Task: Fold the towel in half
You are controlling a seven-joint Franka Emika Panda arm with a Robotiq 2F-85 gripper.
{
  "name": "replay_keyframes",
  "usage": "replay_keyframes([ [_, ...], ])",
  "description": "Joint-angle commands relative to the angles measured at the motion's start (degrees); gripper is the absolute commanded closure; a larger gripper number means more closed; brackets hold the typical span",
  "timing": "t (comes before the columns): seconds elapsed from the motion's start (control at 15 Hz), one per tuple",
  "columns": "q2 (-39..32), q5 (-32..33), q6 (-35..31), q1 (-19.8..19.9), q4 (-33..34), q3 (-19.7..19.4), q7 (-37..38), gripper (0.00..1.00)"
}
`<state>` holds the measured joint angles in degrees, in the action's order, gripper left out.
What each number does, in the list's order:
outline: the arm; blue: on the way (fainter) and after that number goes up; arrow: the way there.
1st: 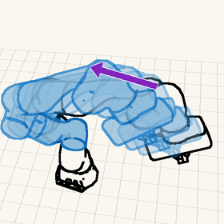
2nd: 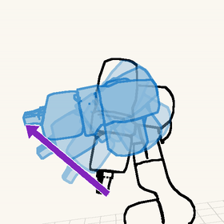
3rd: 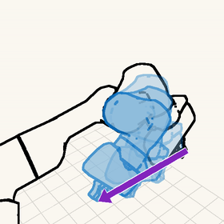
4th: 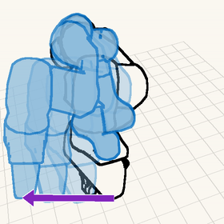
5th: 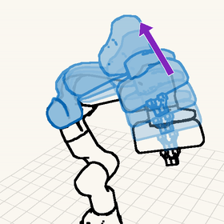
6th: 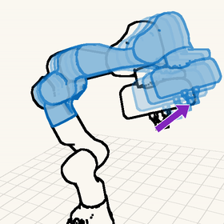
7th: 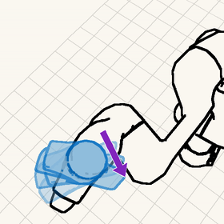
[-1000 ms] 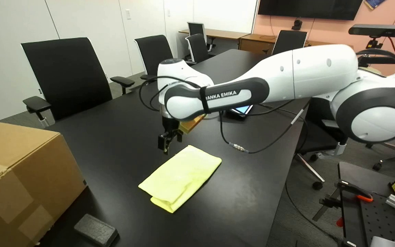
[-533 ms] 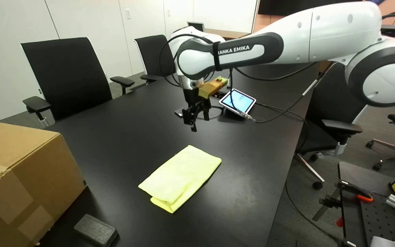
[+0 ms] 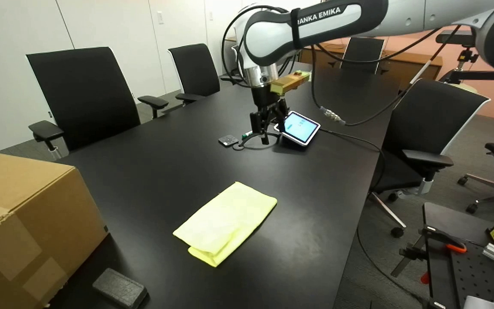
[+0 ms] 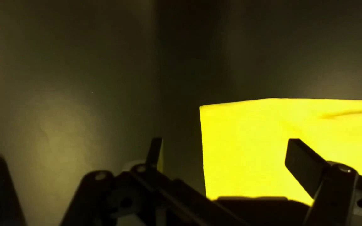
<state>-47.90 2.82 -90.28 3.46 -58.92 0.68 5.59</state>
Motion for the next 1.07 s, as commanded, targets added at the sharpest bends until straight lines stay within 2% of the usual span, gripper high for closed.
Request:
replay_keyframes([
  [0.0, 10.69, -2.06, -2.69, 2.48, -13.78, 0.34, 0.13, 0.0],
  [0.27, 18.94, -3.83, -4.5, 4.11, -23.34, -1.54, -4.3, 0.0],
  [0.73, 35.37, -1.74, -7.45, 7.47, -41.47, -4.68, -16.94, 0.0],
  [1.0, 46.1, -1.1, -15.01, 9.49, -52.54, -7.95, -23.73, 0.0],
])
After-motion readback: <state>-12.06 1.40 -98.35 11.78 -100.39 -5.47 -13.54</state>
